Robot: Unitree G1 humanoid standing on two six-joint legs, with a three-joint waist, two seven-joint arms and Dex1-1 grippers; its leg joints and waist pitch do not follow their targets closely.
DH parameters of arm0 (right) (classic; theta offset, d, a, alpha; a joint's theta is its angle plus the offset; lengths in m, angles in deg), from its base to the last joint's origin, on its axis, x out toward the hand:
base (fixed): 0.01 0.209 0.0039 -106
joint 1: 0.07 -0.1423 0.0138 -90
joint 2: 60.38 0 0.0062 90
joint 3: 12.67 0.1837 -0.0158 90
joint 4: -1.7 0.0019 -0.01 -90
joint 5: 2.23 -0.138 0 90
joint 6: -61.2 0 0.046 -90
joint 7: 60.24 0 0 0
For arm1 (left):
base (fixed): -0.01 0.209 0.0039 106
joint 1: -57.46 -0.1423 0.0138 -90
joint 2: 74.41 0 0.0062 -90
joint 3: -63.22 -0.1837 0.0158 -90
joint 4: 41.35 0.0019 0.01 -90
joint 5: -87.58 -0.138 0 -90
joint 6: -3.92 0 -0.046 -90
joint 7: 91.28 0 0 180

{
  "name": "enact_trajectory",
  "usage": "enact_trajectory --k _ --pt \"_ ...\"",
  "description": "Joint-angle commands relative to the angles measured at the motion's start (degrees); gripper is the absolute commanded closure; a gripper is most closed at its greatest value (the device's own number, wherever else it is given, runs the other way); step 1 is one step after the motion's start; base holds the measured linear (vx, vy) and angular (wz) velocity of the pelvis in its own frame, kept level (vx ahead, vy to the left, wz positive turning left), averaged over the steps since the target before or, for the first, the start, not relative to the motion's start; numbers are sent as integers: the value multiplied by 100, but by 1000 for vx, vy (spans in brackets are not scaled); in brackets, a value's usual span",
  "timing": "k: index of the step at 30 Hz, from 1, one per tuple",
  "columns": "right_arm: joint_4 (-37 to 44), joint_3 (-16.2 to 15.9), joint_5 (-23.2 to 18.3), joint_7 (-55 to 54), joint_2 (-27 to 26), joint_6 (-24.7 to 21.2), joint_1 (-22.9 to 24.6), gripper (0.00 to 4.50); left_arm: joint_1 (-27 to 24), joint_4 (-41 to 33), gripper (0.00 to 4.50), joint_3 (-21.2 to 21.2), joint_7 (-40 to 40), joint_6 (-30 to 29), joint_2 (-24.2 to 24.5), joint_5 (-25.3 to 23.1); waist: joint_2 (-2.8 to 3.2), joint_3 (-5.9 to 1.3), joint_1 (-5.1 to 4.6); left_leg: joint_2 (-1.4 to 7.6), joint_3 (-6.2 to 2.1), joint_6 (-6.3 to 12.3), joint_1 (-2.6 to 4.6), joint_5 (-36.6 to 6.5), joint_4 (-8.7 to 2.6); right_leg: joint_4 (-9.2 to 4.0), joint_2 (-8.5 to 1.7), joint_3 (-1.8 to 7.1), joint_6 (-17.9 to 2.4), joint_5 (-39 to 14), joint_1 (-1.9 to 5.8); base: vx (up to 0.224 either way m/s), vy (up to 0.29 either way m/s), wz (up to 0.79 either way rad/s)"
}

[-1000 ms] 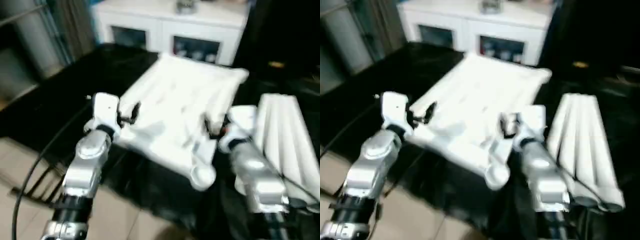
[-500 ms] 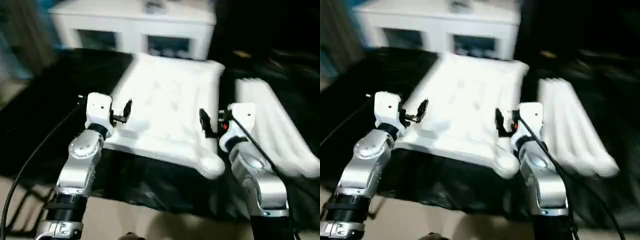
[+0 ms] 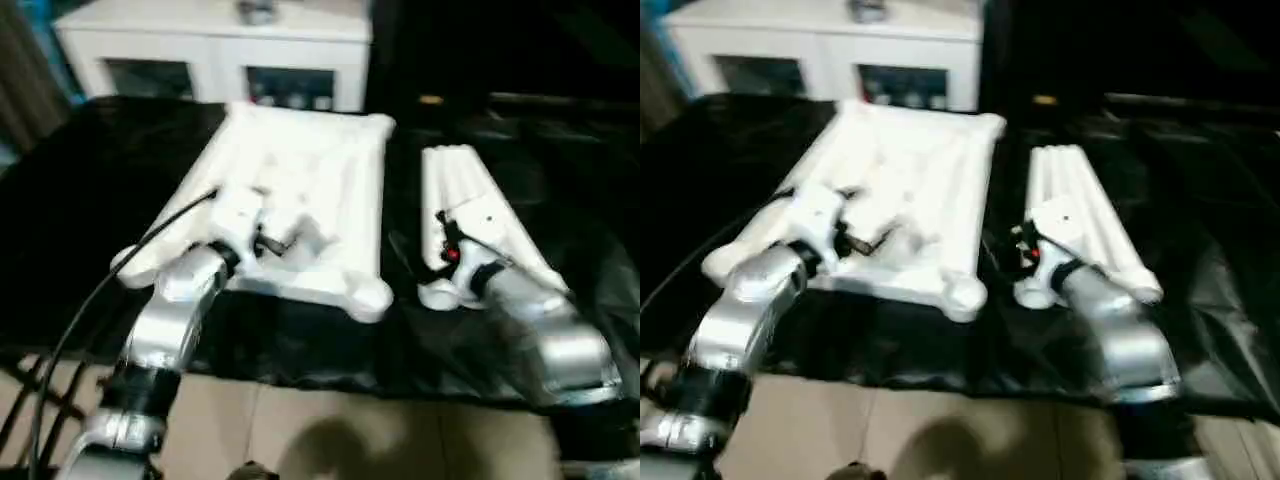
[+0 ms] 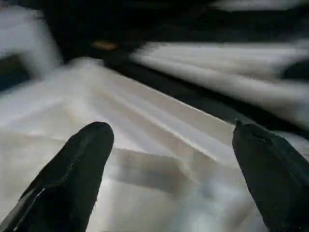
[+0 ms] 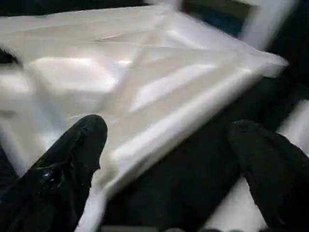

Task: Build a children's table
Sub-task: Move to table, then move table base

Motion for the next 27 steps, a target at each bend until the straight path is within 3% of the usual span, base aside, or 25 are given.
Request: enact_trajectory --k 1,4,7,11,13,15,16,19,22,27 --pt "89 -122 -158 688 305 14 25 0 257 412 6 -449 747 132 99 -203 0 -309 -19 412 -162 -84 193 -1807 -487 -490 -495 384 -823 -867 159 6 52 -1" --pt "199 -200 -225 1001 482 -8 76 0 435 760 6 -615 1043 248 145 -393 -9 -348 -10 399 -111 84 167 -1344 -427 -421 -516 397 -996 -179 196 0 0 0" --pt "425 -356 -376 1396 734 -131 162 0 921 1687 41 -741 1364 562 62 -653 11 -370 3 384 -92 274 158 -1061 -370 -389 -541 394 -1172 249 231 0 0 0" --pt "586 -467 -432 1608 869 -196 250 0 1262 2242 68 -789 1655 624 19 -663 16 -354 24 387 -83 351 157 -1090 -360 -414 -550 381 -1265 91 235 0 0 0" --pt "700 -497 -458 1690 928 -256 293 0 1573 2737 91 -922 2106 344 58 -654 69 -353 20 394 -87 303 172 -1208 -365 -421 -536 381 -1314 -67 226 0 0 0" --pt "736 -497 -458 1720 930 -297 292 0 1690 2937 105 -955 2274 205 56 -682 51 -346 7 404 -90 261 180 -1325 -378 -433 -542 382 -1357 -191 230 0 0 0" --pt "738 -500 -455 1722 932 -299 291 0 1699 2952 105 -958 2284 195 56 -686 82 -344 5 404 -93 249 177 -1341 -375 -431 -551 383 -1379 -204 232 0 0 0" --pt "788 -551 -460 1758 975 -343 280 0 1838 3243 131 -962 2423 242 10 -768 100 -345 15 411 -93 208 189 -1392 -373 -443 -555 388 -1434 -252 232 0 0 0" --pt "820 -572 -464 1748 986 -380 254 0 1955 3515 161 -952 2276 432 -83 -886 90 -352 17 420 -92 295 180 -1245 -365 -418 -551 388 -1500 23 242 0 0 0" --pt "866 -619 -453 1739 976 -452 226 0 2203 4011 184 -926 1956 802 -247 -1024 79 -348 33 409 -90 355 169 -1220 -353 -435 -553 382 -1478 -43 247 0 0 0"
